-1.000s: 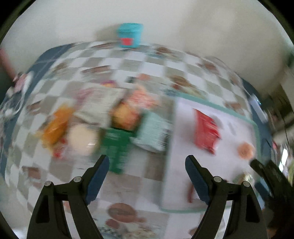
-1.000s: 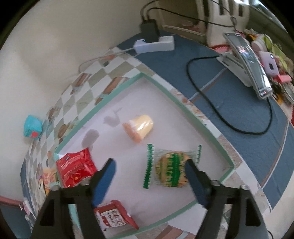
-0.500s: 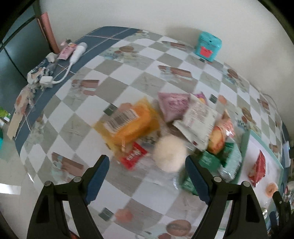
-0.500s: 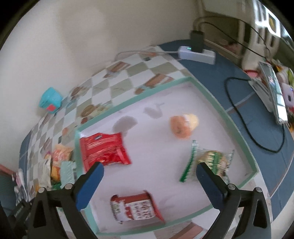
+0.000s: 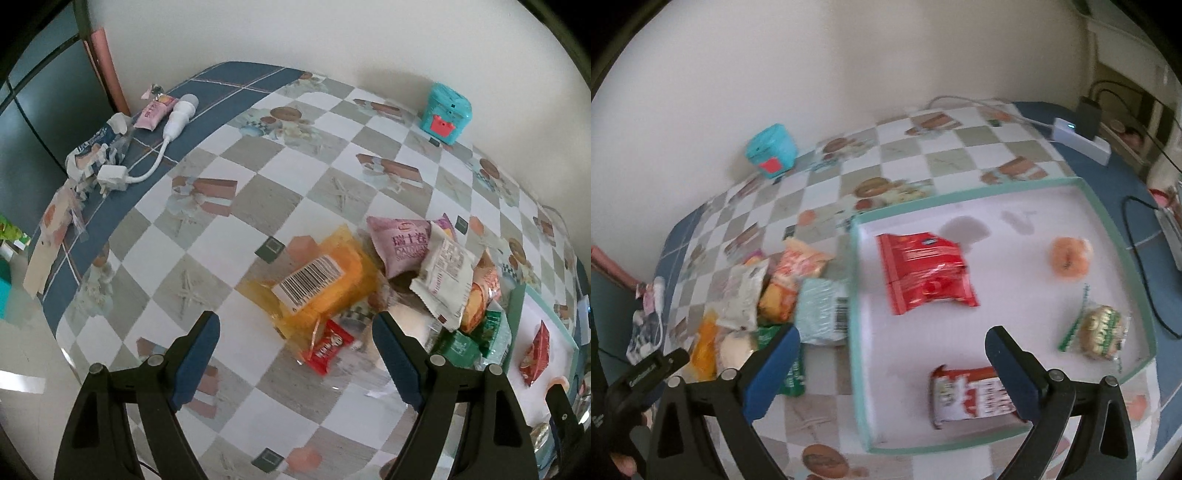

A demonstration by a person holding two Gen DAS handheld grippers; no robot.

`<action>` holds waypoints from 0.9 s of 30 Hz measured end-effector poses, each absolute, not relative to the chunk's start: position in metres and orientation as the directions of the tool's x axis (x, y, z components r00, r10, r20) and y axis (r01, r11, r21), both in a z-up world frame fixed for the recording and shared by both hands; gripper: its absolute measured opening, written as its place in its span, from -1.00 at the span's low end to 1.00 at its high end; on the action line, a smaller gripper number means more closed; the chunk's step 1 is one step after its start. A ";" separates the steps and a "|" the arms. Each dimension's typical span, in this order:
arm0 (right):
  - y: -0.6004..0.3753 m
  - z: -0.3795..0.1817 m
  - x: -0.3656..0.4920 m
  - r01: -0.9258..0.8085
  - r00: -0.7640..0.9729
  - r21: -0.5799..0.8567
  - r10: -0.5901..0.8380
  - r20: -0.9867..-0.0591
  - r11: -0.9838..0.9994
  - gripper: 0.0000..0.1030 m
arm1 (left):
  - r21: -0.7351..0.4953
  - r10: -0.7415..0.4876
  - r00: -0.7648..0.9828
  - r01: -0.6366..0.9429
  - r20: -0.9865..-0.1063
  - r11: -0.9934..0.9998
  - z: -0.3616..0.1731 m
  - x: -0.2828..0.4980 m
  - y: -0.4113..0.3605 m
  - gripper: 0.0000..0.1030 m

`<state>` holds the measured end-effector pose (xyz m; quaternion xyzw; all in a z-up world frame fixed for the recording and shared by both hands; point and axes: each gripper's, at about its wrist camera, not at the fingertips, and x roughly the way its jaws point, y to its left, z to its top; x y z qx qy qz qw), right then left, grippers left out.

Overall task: Organize snacks
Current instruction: 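Move both open tools back over the snack pile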

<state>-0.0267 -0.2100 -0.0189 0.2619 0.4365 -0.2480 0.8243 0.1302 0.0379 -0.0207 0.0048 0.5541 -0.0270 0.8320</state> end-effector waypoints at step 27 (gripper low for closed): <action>-0.144 -0.041 0.041 0.556 0.424 0.188 -0.081 -0.902 0.810 0.97 | -0.073 -0.125 0.314 0.173 -0.941 0.982 -0.043 0.164 0.042 0.65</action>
